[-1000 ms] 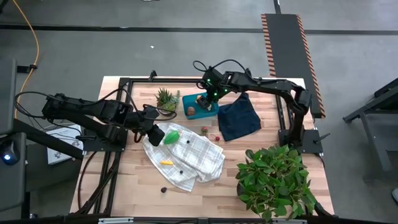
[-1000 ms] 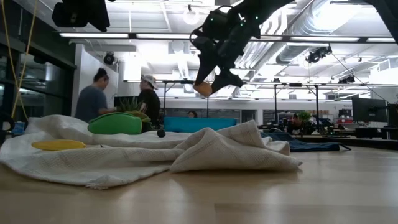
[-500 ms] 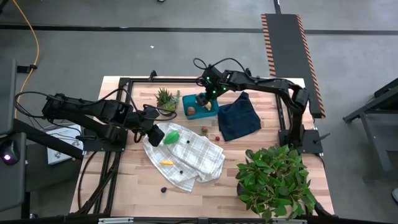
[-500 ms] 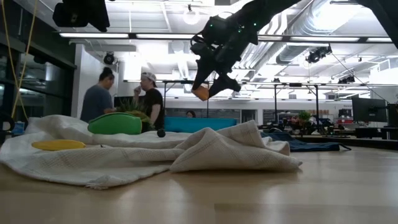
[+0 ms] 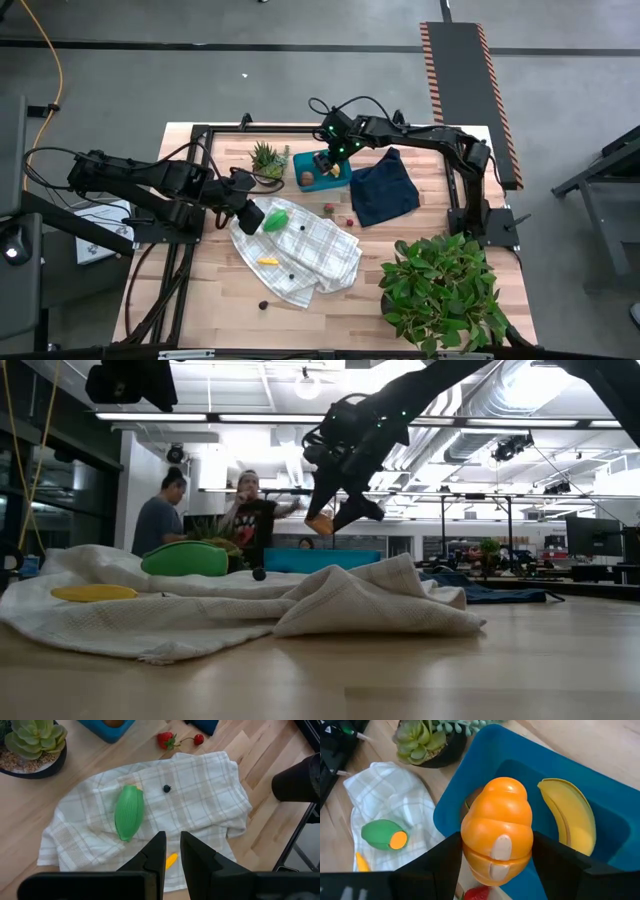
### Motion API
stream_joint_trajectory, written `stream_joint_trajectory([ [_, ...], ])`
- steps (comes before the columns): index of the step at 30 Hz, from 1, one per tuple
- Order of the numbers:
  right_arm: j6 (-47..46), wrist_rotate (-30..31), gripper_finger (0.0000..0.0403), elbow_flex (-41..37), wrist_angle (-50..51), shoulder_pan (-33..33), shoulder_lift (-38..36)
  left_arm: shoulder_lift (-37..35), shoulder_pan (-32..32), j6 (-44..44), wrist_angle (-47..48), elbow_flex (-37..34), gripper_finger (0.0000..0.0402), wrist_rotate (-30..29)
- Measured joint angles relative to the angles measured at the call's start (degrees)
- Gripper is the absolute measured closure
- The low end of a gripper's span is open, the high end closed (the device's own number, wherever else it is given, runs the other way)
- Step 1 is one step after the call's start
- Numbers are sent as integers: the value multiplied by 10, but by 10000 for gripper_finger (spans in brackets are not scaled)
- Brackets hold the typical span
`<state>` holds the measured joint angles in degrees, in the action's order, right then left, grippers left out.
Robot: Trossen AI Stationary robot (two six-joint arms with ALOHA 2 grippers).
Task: Pick and placing Produce into tupperware
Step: Put the croissant into the blue bin
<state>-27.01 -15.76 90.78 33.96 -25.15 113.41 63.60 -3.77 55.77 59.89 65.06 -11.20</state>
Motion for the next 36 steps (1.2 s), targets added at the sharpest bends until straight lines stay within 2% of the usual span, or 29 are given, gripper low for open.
stream_joint_trajectory([
  [8, -9, -2, 188, 30, 9, 0, 34, 0, 0, 0, 1, 0, 355, 0],
  [20, 55, 49, 188, 233, 206, 0, 138, 0, 0, 0, 2, 0, 355, -1],
  [36, 53, 68, 188, 237, 242, 1, 143, 0, 0, -15, 2, 0, 355, 0],
])
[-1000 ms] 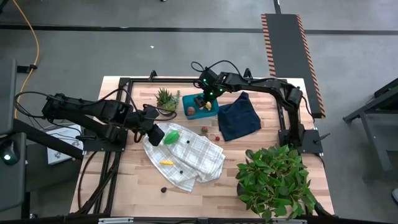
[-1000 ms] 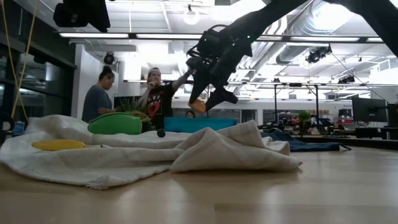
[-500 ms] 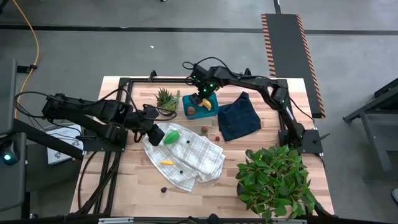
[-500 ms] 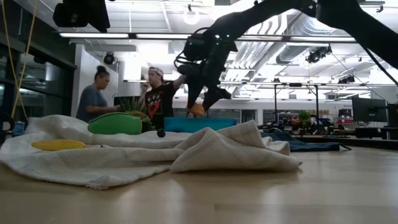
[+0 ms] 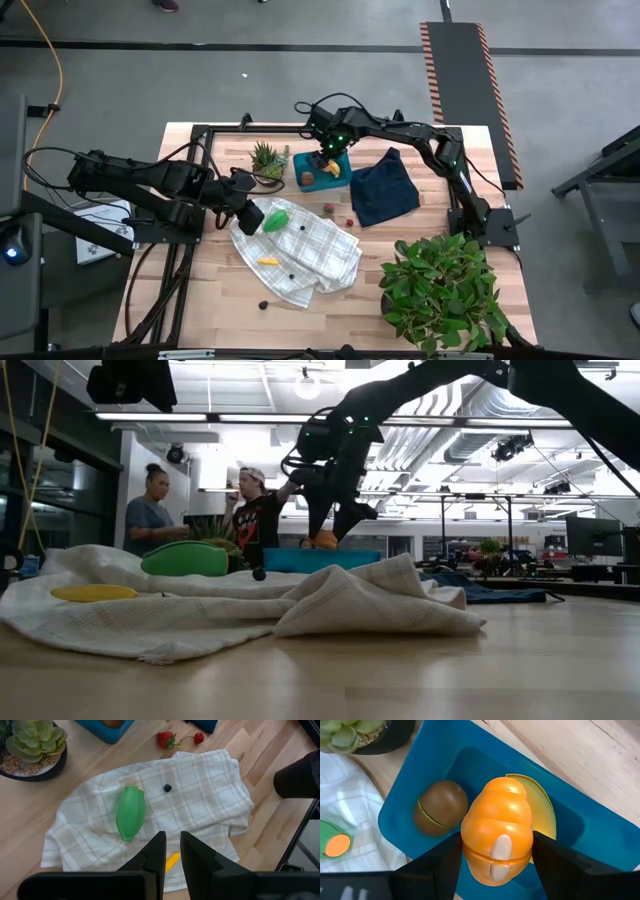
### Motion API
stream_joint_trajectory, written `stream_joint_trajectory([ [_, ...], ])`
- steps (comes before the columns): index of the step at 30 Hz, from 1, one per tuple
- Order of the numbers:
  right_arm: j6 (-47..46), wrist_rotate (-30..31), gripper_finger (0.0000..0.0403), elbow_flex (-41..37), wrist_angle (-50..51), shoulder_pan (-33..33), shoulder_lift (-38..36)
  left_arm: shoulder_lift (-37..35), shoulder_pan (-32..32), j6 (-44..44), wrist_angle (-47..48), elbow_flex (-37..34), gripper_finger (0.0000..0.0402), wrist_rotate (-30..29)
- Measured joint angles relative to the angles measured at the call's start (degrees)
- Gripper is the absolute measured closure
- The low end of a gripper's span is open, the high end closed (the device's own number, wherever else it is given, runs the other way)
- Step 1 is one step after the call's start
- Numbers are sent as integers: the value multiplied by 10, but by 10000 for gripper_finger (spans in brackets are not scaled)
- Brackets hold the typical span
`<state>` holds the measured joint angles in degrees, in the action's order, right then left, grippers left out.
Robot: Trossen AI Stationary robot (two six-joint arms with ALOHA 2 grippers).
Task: Pick and placing Produce into tupperware
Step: Put the croissant into the blue bin
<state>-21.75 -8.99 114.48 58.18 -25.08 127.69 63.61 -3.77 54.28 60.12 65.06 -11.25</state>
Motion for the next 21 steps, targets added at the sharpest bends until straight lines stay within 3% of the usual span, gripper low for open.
stream_joint_trajectory([
  [21, 23, -6, 171, 0, 16, 0, 0, 0, 0, -12, 0, 0, 355, 0],
])
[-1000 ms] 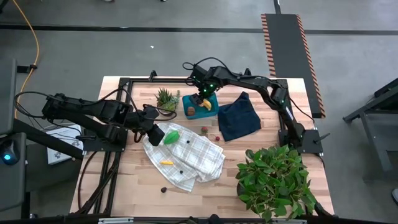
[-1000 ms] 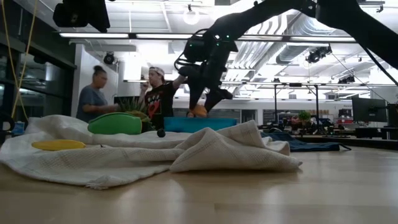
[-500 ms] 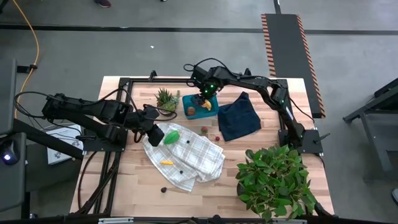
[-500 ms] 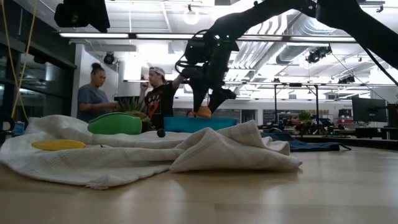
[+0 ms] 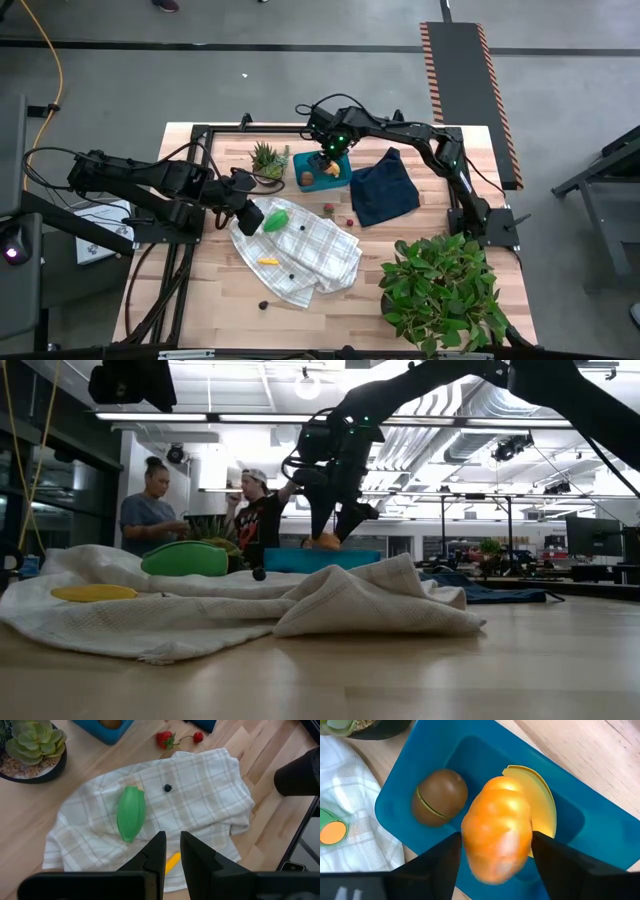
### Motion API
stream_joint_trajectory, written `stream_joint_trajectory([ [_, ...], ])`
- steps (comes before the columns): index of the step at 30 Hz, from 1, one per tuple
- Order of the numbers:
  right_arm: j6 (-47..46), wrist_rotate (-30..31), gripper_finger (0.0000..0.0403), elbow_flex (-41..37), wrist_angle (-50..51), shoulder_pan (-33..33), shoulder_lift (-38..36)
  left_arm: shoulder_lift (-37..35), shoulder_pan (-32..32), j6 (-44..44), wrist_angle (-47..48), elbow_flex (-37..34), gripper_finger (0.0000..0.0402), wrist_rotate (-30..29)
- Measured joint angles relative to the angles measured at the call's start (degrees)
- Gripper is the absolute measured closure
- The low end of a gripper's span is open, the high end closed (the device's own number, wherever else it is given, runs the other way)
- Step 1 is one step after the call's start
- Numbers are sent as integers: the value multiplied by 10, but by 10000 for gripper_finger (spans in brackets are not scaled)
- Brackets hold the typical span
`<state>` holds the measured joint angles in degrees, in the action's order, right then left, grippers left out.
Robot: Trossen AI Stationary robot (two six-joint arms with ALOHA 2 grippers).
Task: Pick and placing Produce into tupperware
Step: Put the croissant into the blue bin, then put the cherry into the blue bin
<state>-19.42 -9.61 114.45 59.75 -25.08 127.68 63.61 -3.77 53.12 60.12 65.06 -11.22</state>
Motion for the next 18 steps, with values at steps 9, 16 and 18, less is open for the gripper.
stream_joint_trajectory([
  [9, -11, -1, 163, 0, 0, 0, 0, 0, 0, -4, 0, 0, 355, 0],
  [16, -13, -1, 163, 11, 8, 0, -6, 0, 0, -24, 0, 0, 355, 15],
  [18, -13, 3, 163, 25, 10, 0, -8, 0, 0, -25, 0, 0, 355, 15],
])
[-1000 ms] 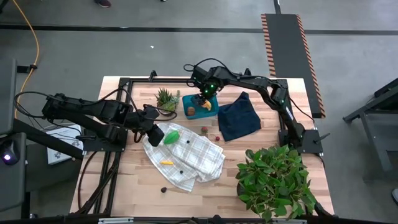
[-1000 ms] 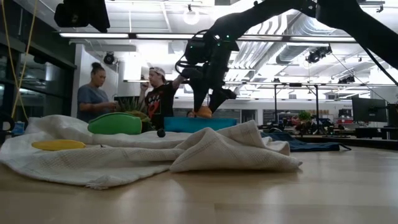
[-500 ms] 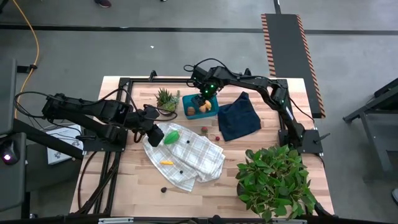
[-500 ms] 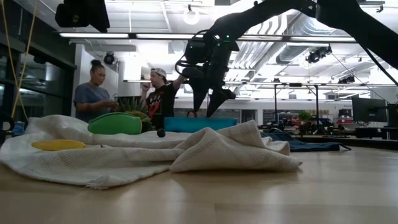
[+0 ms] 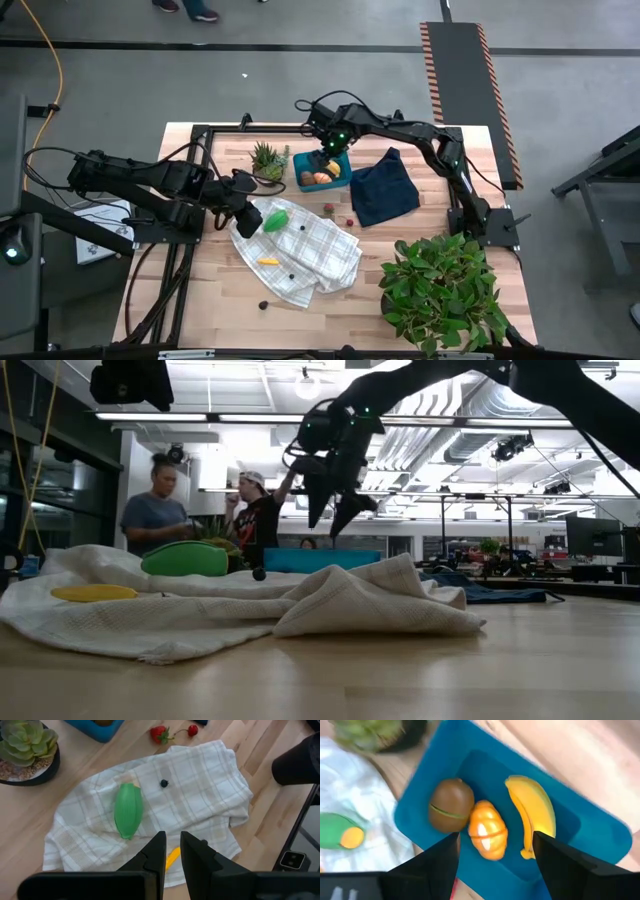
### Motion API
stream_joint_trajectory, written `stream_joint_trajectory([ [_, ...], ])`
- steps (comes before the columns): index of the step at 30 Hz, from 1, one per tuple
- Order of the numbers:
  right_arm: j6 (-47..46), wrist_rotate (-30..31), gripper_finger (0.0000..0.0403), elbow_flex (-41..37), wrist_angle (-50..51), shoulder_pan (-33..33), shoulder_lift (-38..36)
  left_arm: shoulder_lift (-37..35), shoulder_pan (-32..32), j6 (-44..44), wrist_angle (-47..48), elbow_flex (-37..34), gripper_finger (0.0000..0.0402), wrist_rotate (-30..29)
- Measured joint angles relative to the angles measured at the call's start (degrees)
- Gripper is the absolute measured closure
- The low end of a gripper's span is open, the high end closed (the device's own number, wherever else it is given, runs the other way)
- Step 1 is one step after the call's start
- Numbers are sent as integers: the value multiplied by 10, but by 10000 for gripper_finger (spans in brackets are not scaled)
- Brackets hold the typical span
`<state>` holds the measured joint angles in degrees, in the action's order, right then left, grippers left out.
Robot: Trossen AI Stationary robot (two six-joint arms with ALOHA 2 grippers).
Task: Pick and placing Produce into tupperware
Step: Put the cherry into the blue bin
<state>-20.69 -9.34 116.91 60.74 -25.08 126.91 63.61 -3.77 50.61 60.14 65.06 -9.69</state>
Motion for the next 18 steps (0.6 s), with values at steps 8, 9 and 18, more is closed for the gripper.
stream_joint_trajectory([
  [8, 5, 16, 163, 62, 24, 11, -10, 0, 0, 0, 1, 0, 355, 2],
  [9, 12, 21, 163, 71, 36, 14, -11, 0, 0, 0, 1, 0, 355, 3],
  [18, 60, 109, 163, 133, 154, 41, -12, 0, 0, 0, 3, 0, 355, 12],
])
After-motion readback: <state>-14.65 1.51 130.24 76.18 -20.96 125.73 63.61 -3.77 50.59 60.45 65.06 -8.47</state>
